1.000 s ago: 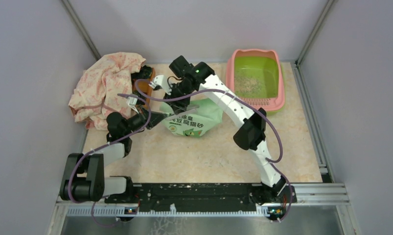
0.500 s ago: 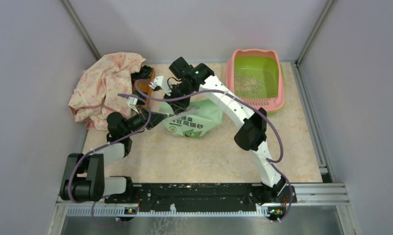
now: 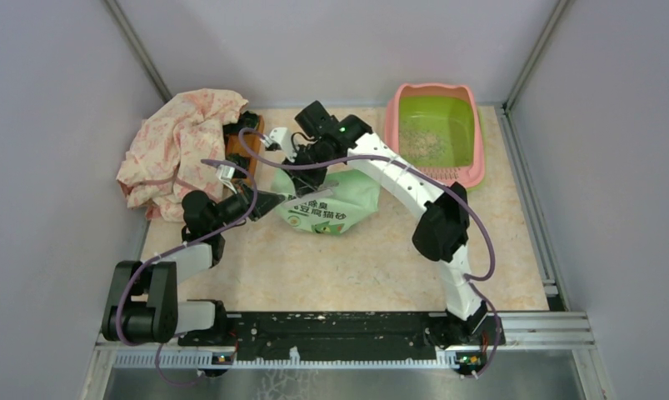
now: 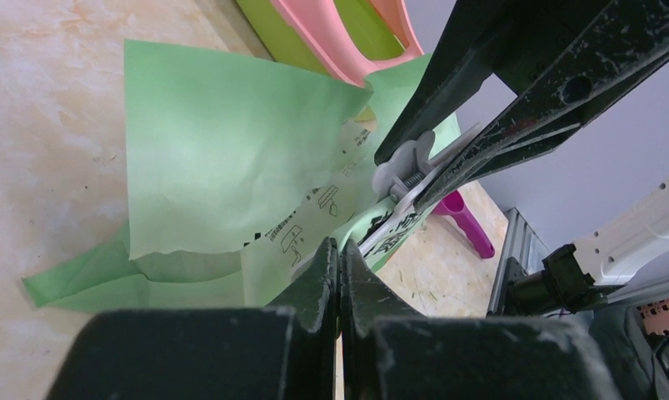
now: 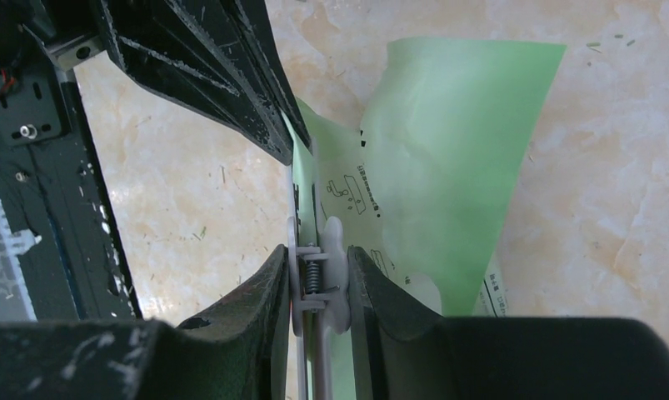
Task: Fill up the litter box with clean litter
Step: Clamp the cat litter bag at the center of the board.
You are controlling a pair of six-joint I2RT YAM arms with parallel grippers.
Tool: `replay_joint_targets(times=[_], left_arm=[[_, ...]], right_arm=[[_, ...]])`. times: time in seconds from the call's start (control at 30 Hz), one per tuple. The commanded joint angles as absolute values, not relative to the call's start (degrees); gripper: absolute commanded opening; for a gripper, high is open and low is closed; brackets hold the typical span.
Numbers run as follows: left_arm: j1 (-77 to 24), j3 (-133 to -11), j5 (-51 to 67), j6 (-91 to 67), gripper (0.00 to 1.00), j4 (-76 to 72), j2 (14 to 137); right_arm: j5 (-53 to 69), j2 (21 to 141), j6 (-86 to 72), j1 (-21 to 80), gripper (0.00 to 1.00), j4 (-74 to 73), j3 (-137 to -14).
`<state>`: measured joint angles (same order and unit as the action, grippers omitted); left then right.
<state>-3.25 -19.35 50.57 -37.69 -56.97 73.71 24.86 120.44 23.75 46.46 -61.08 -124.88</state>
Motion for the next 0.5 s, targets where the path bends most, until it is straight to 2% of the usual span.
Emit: replay_joint_targets(times=[0.0, 0.47], left_arm=[[-3.43, -20.73, 51.37, -38.29, 0.0, -62.84, 72.21], [-3.0, -21.83, 51.38, -38.47, 0.0, -62.53, 72.36]], right_arm=[[25.67, 116.92, 19.66, 45.8, 0.0, -57.03, -121.53], [27.91, 108.86, 15.89, 42.96, 0.0, -46.83, -106.14]])
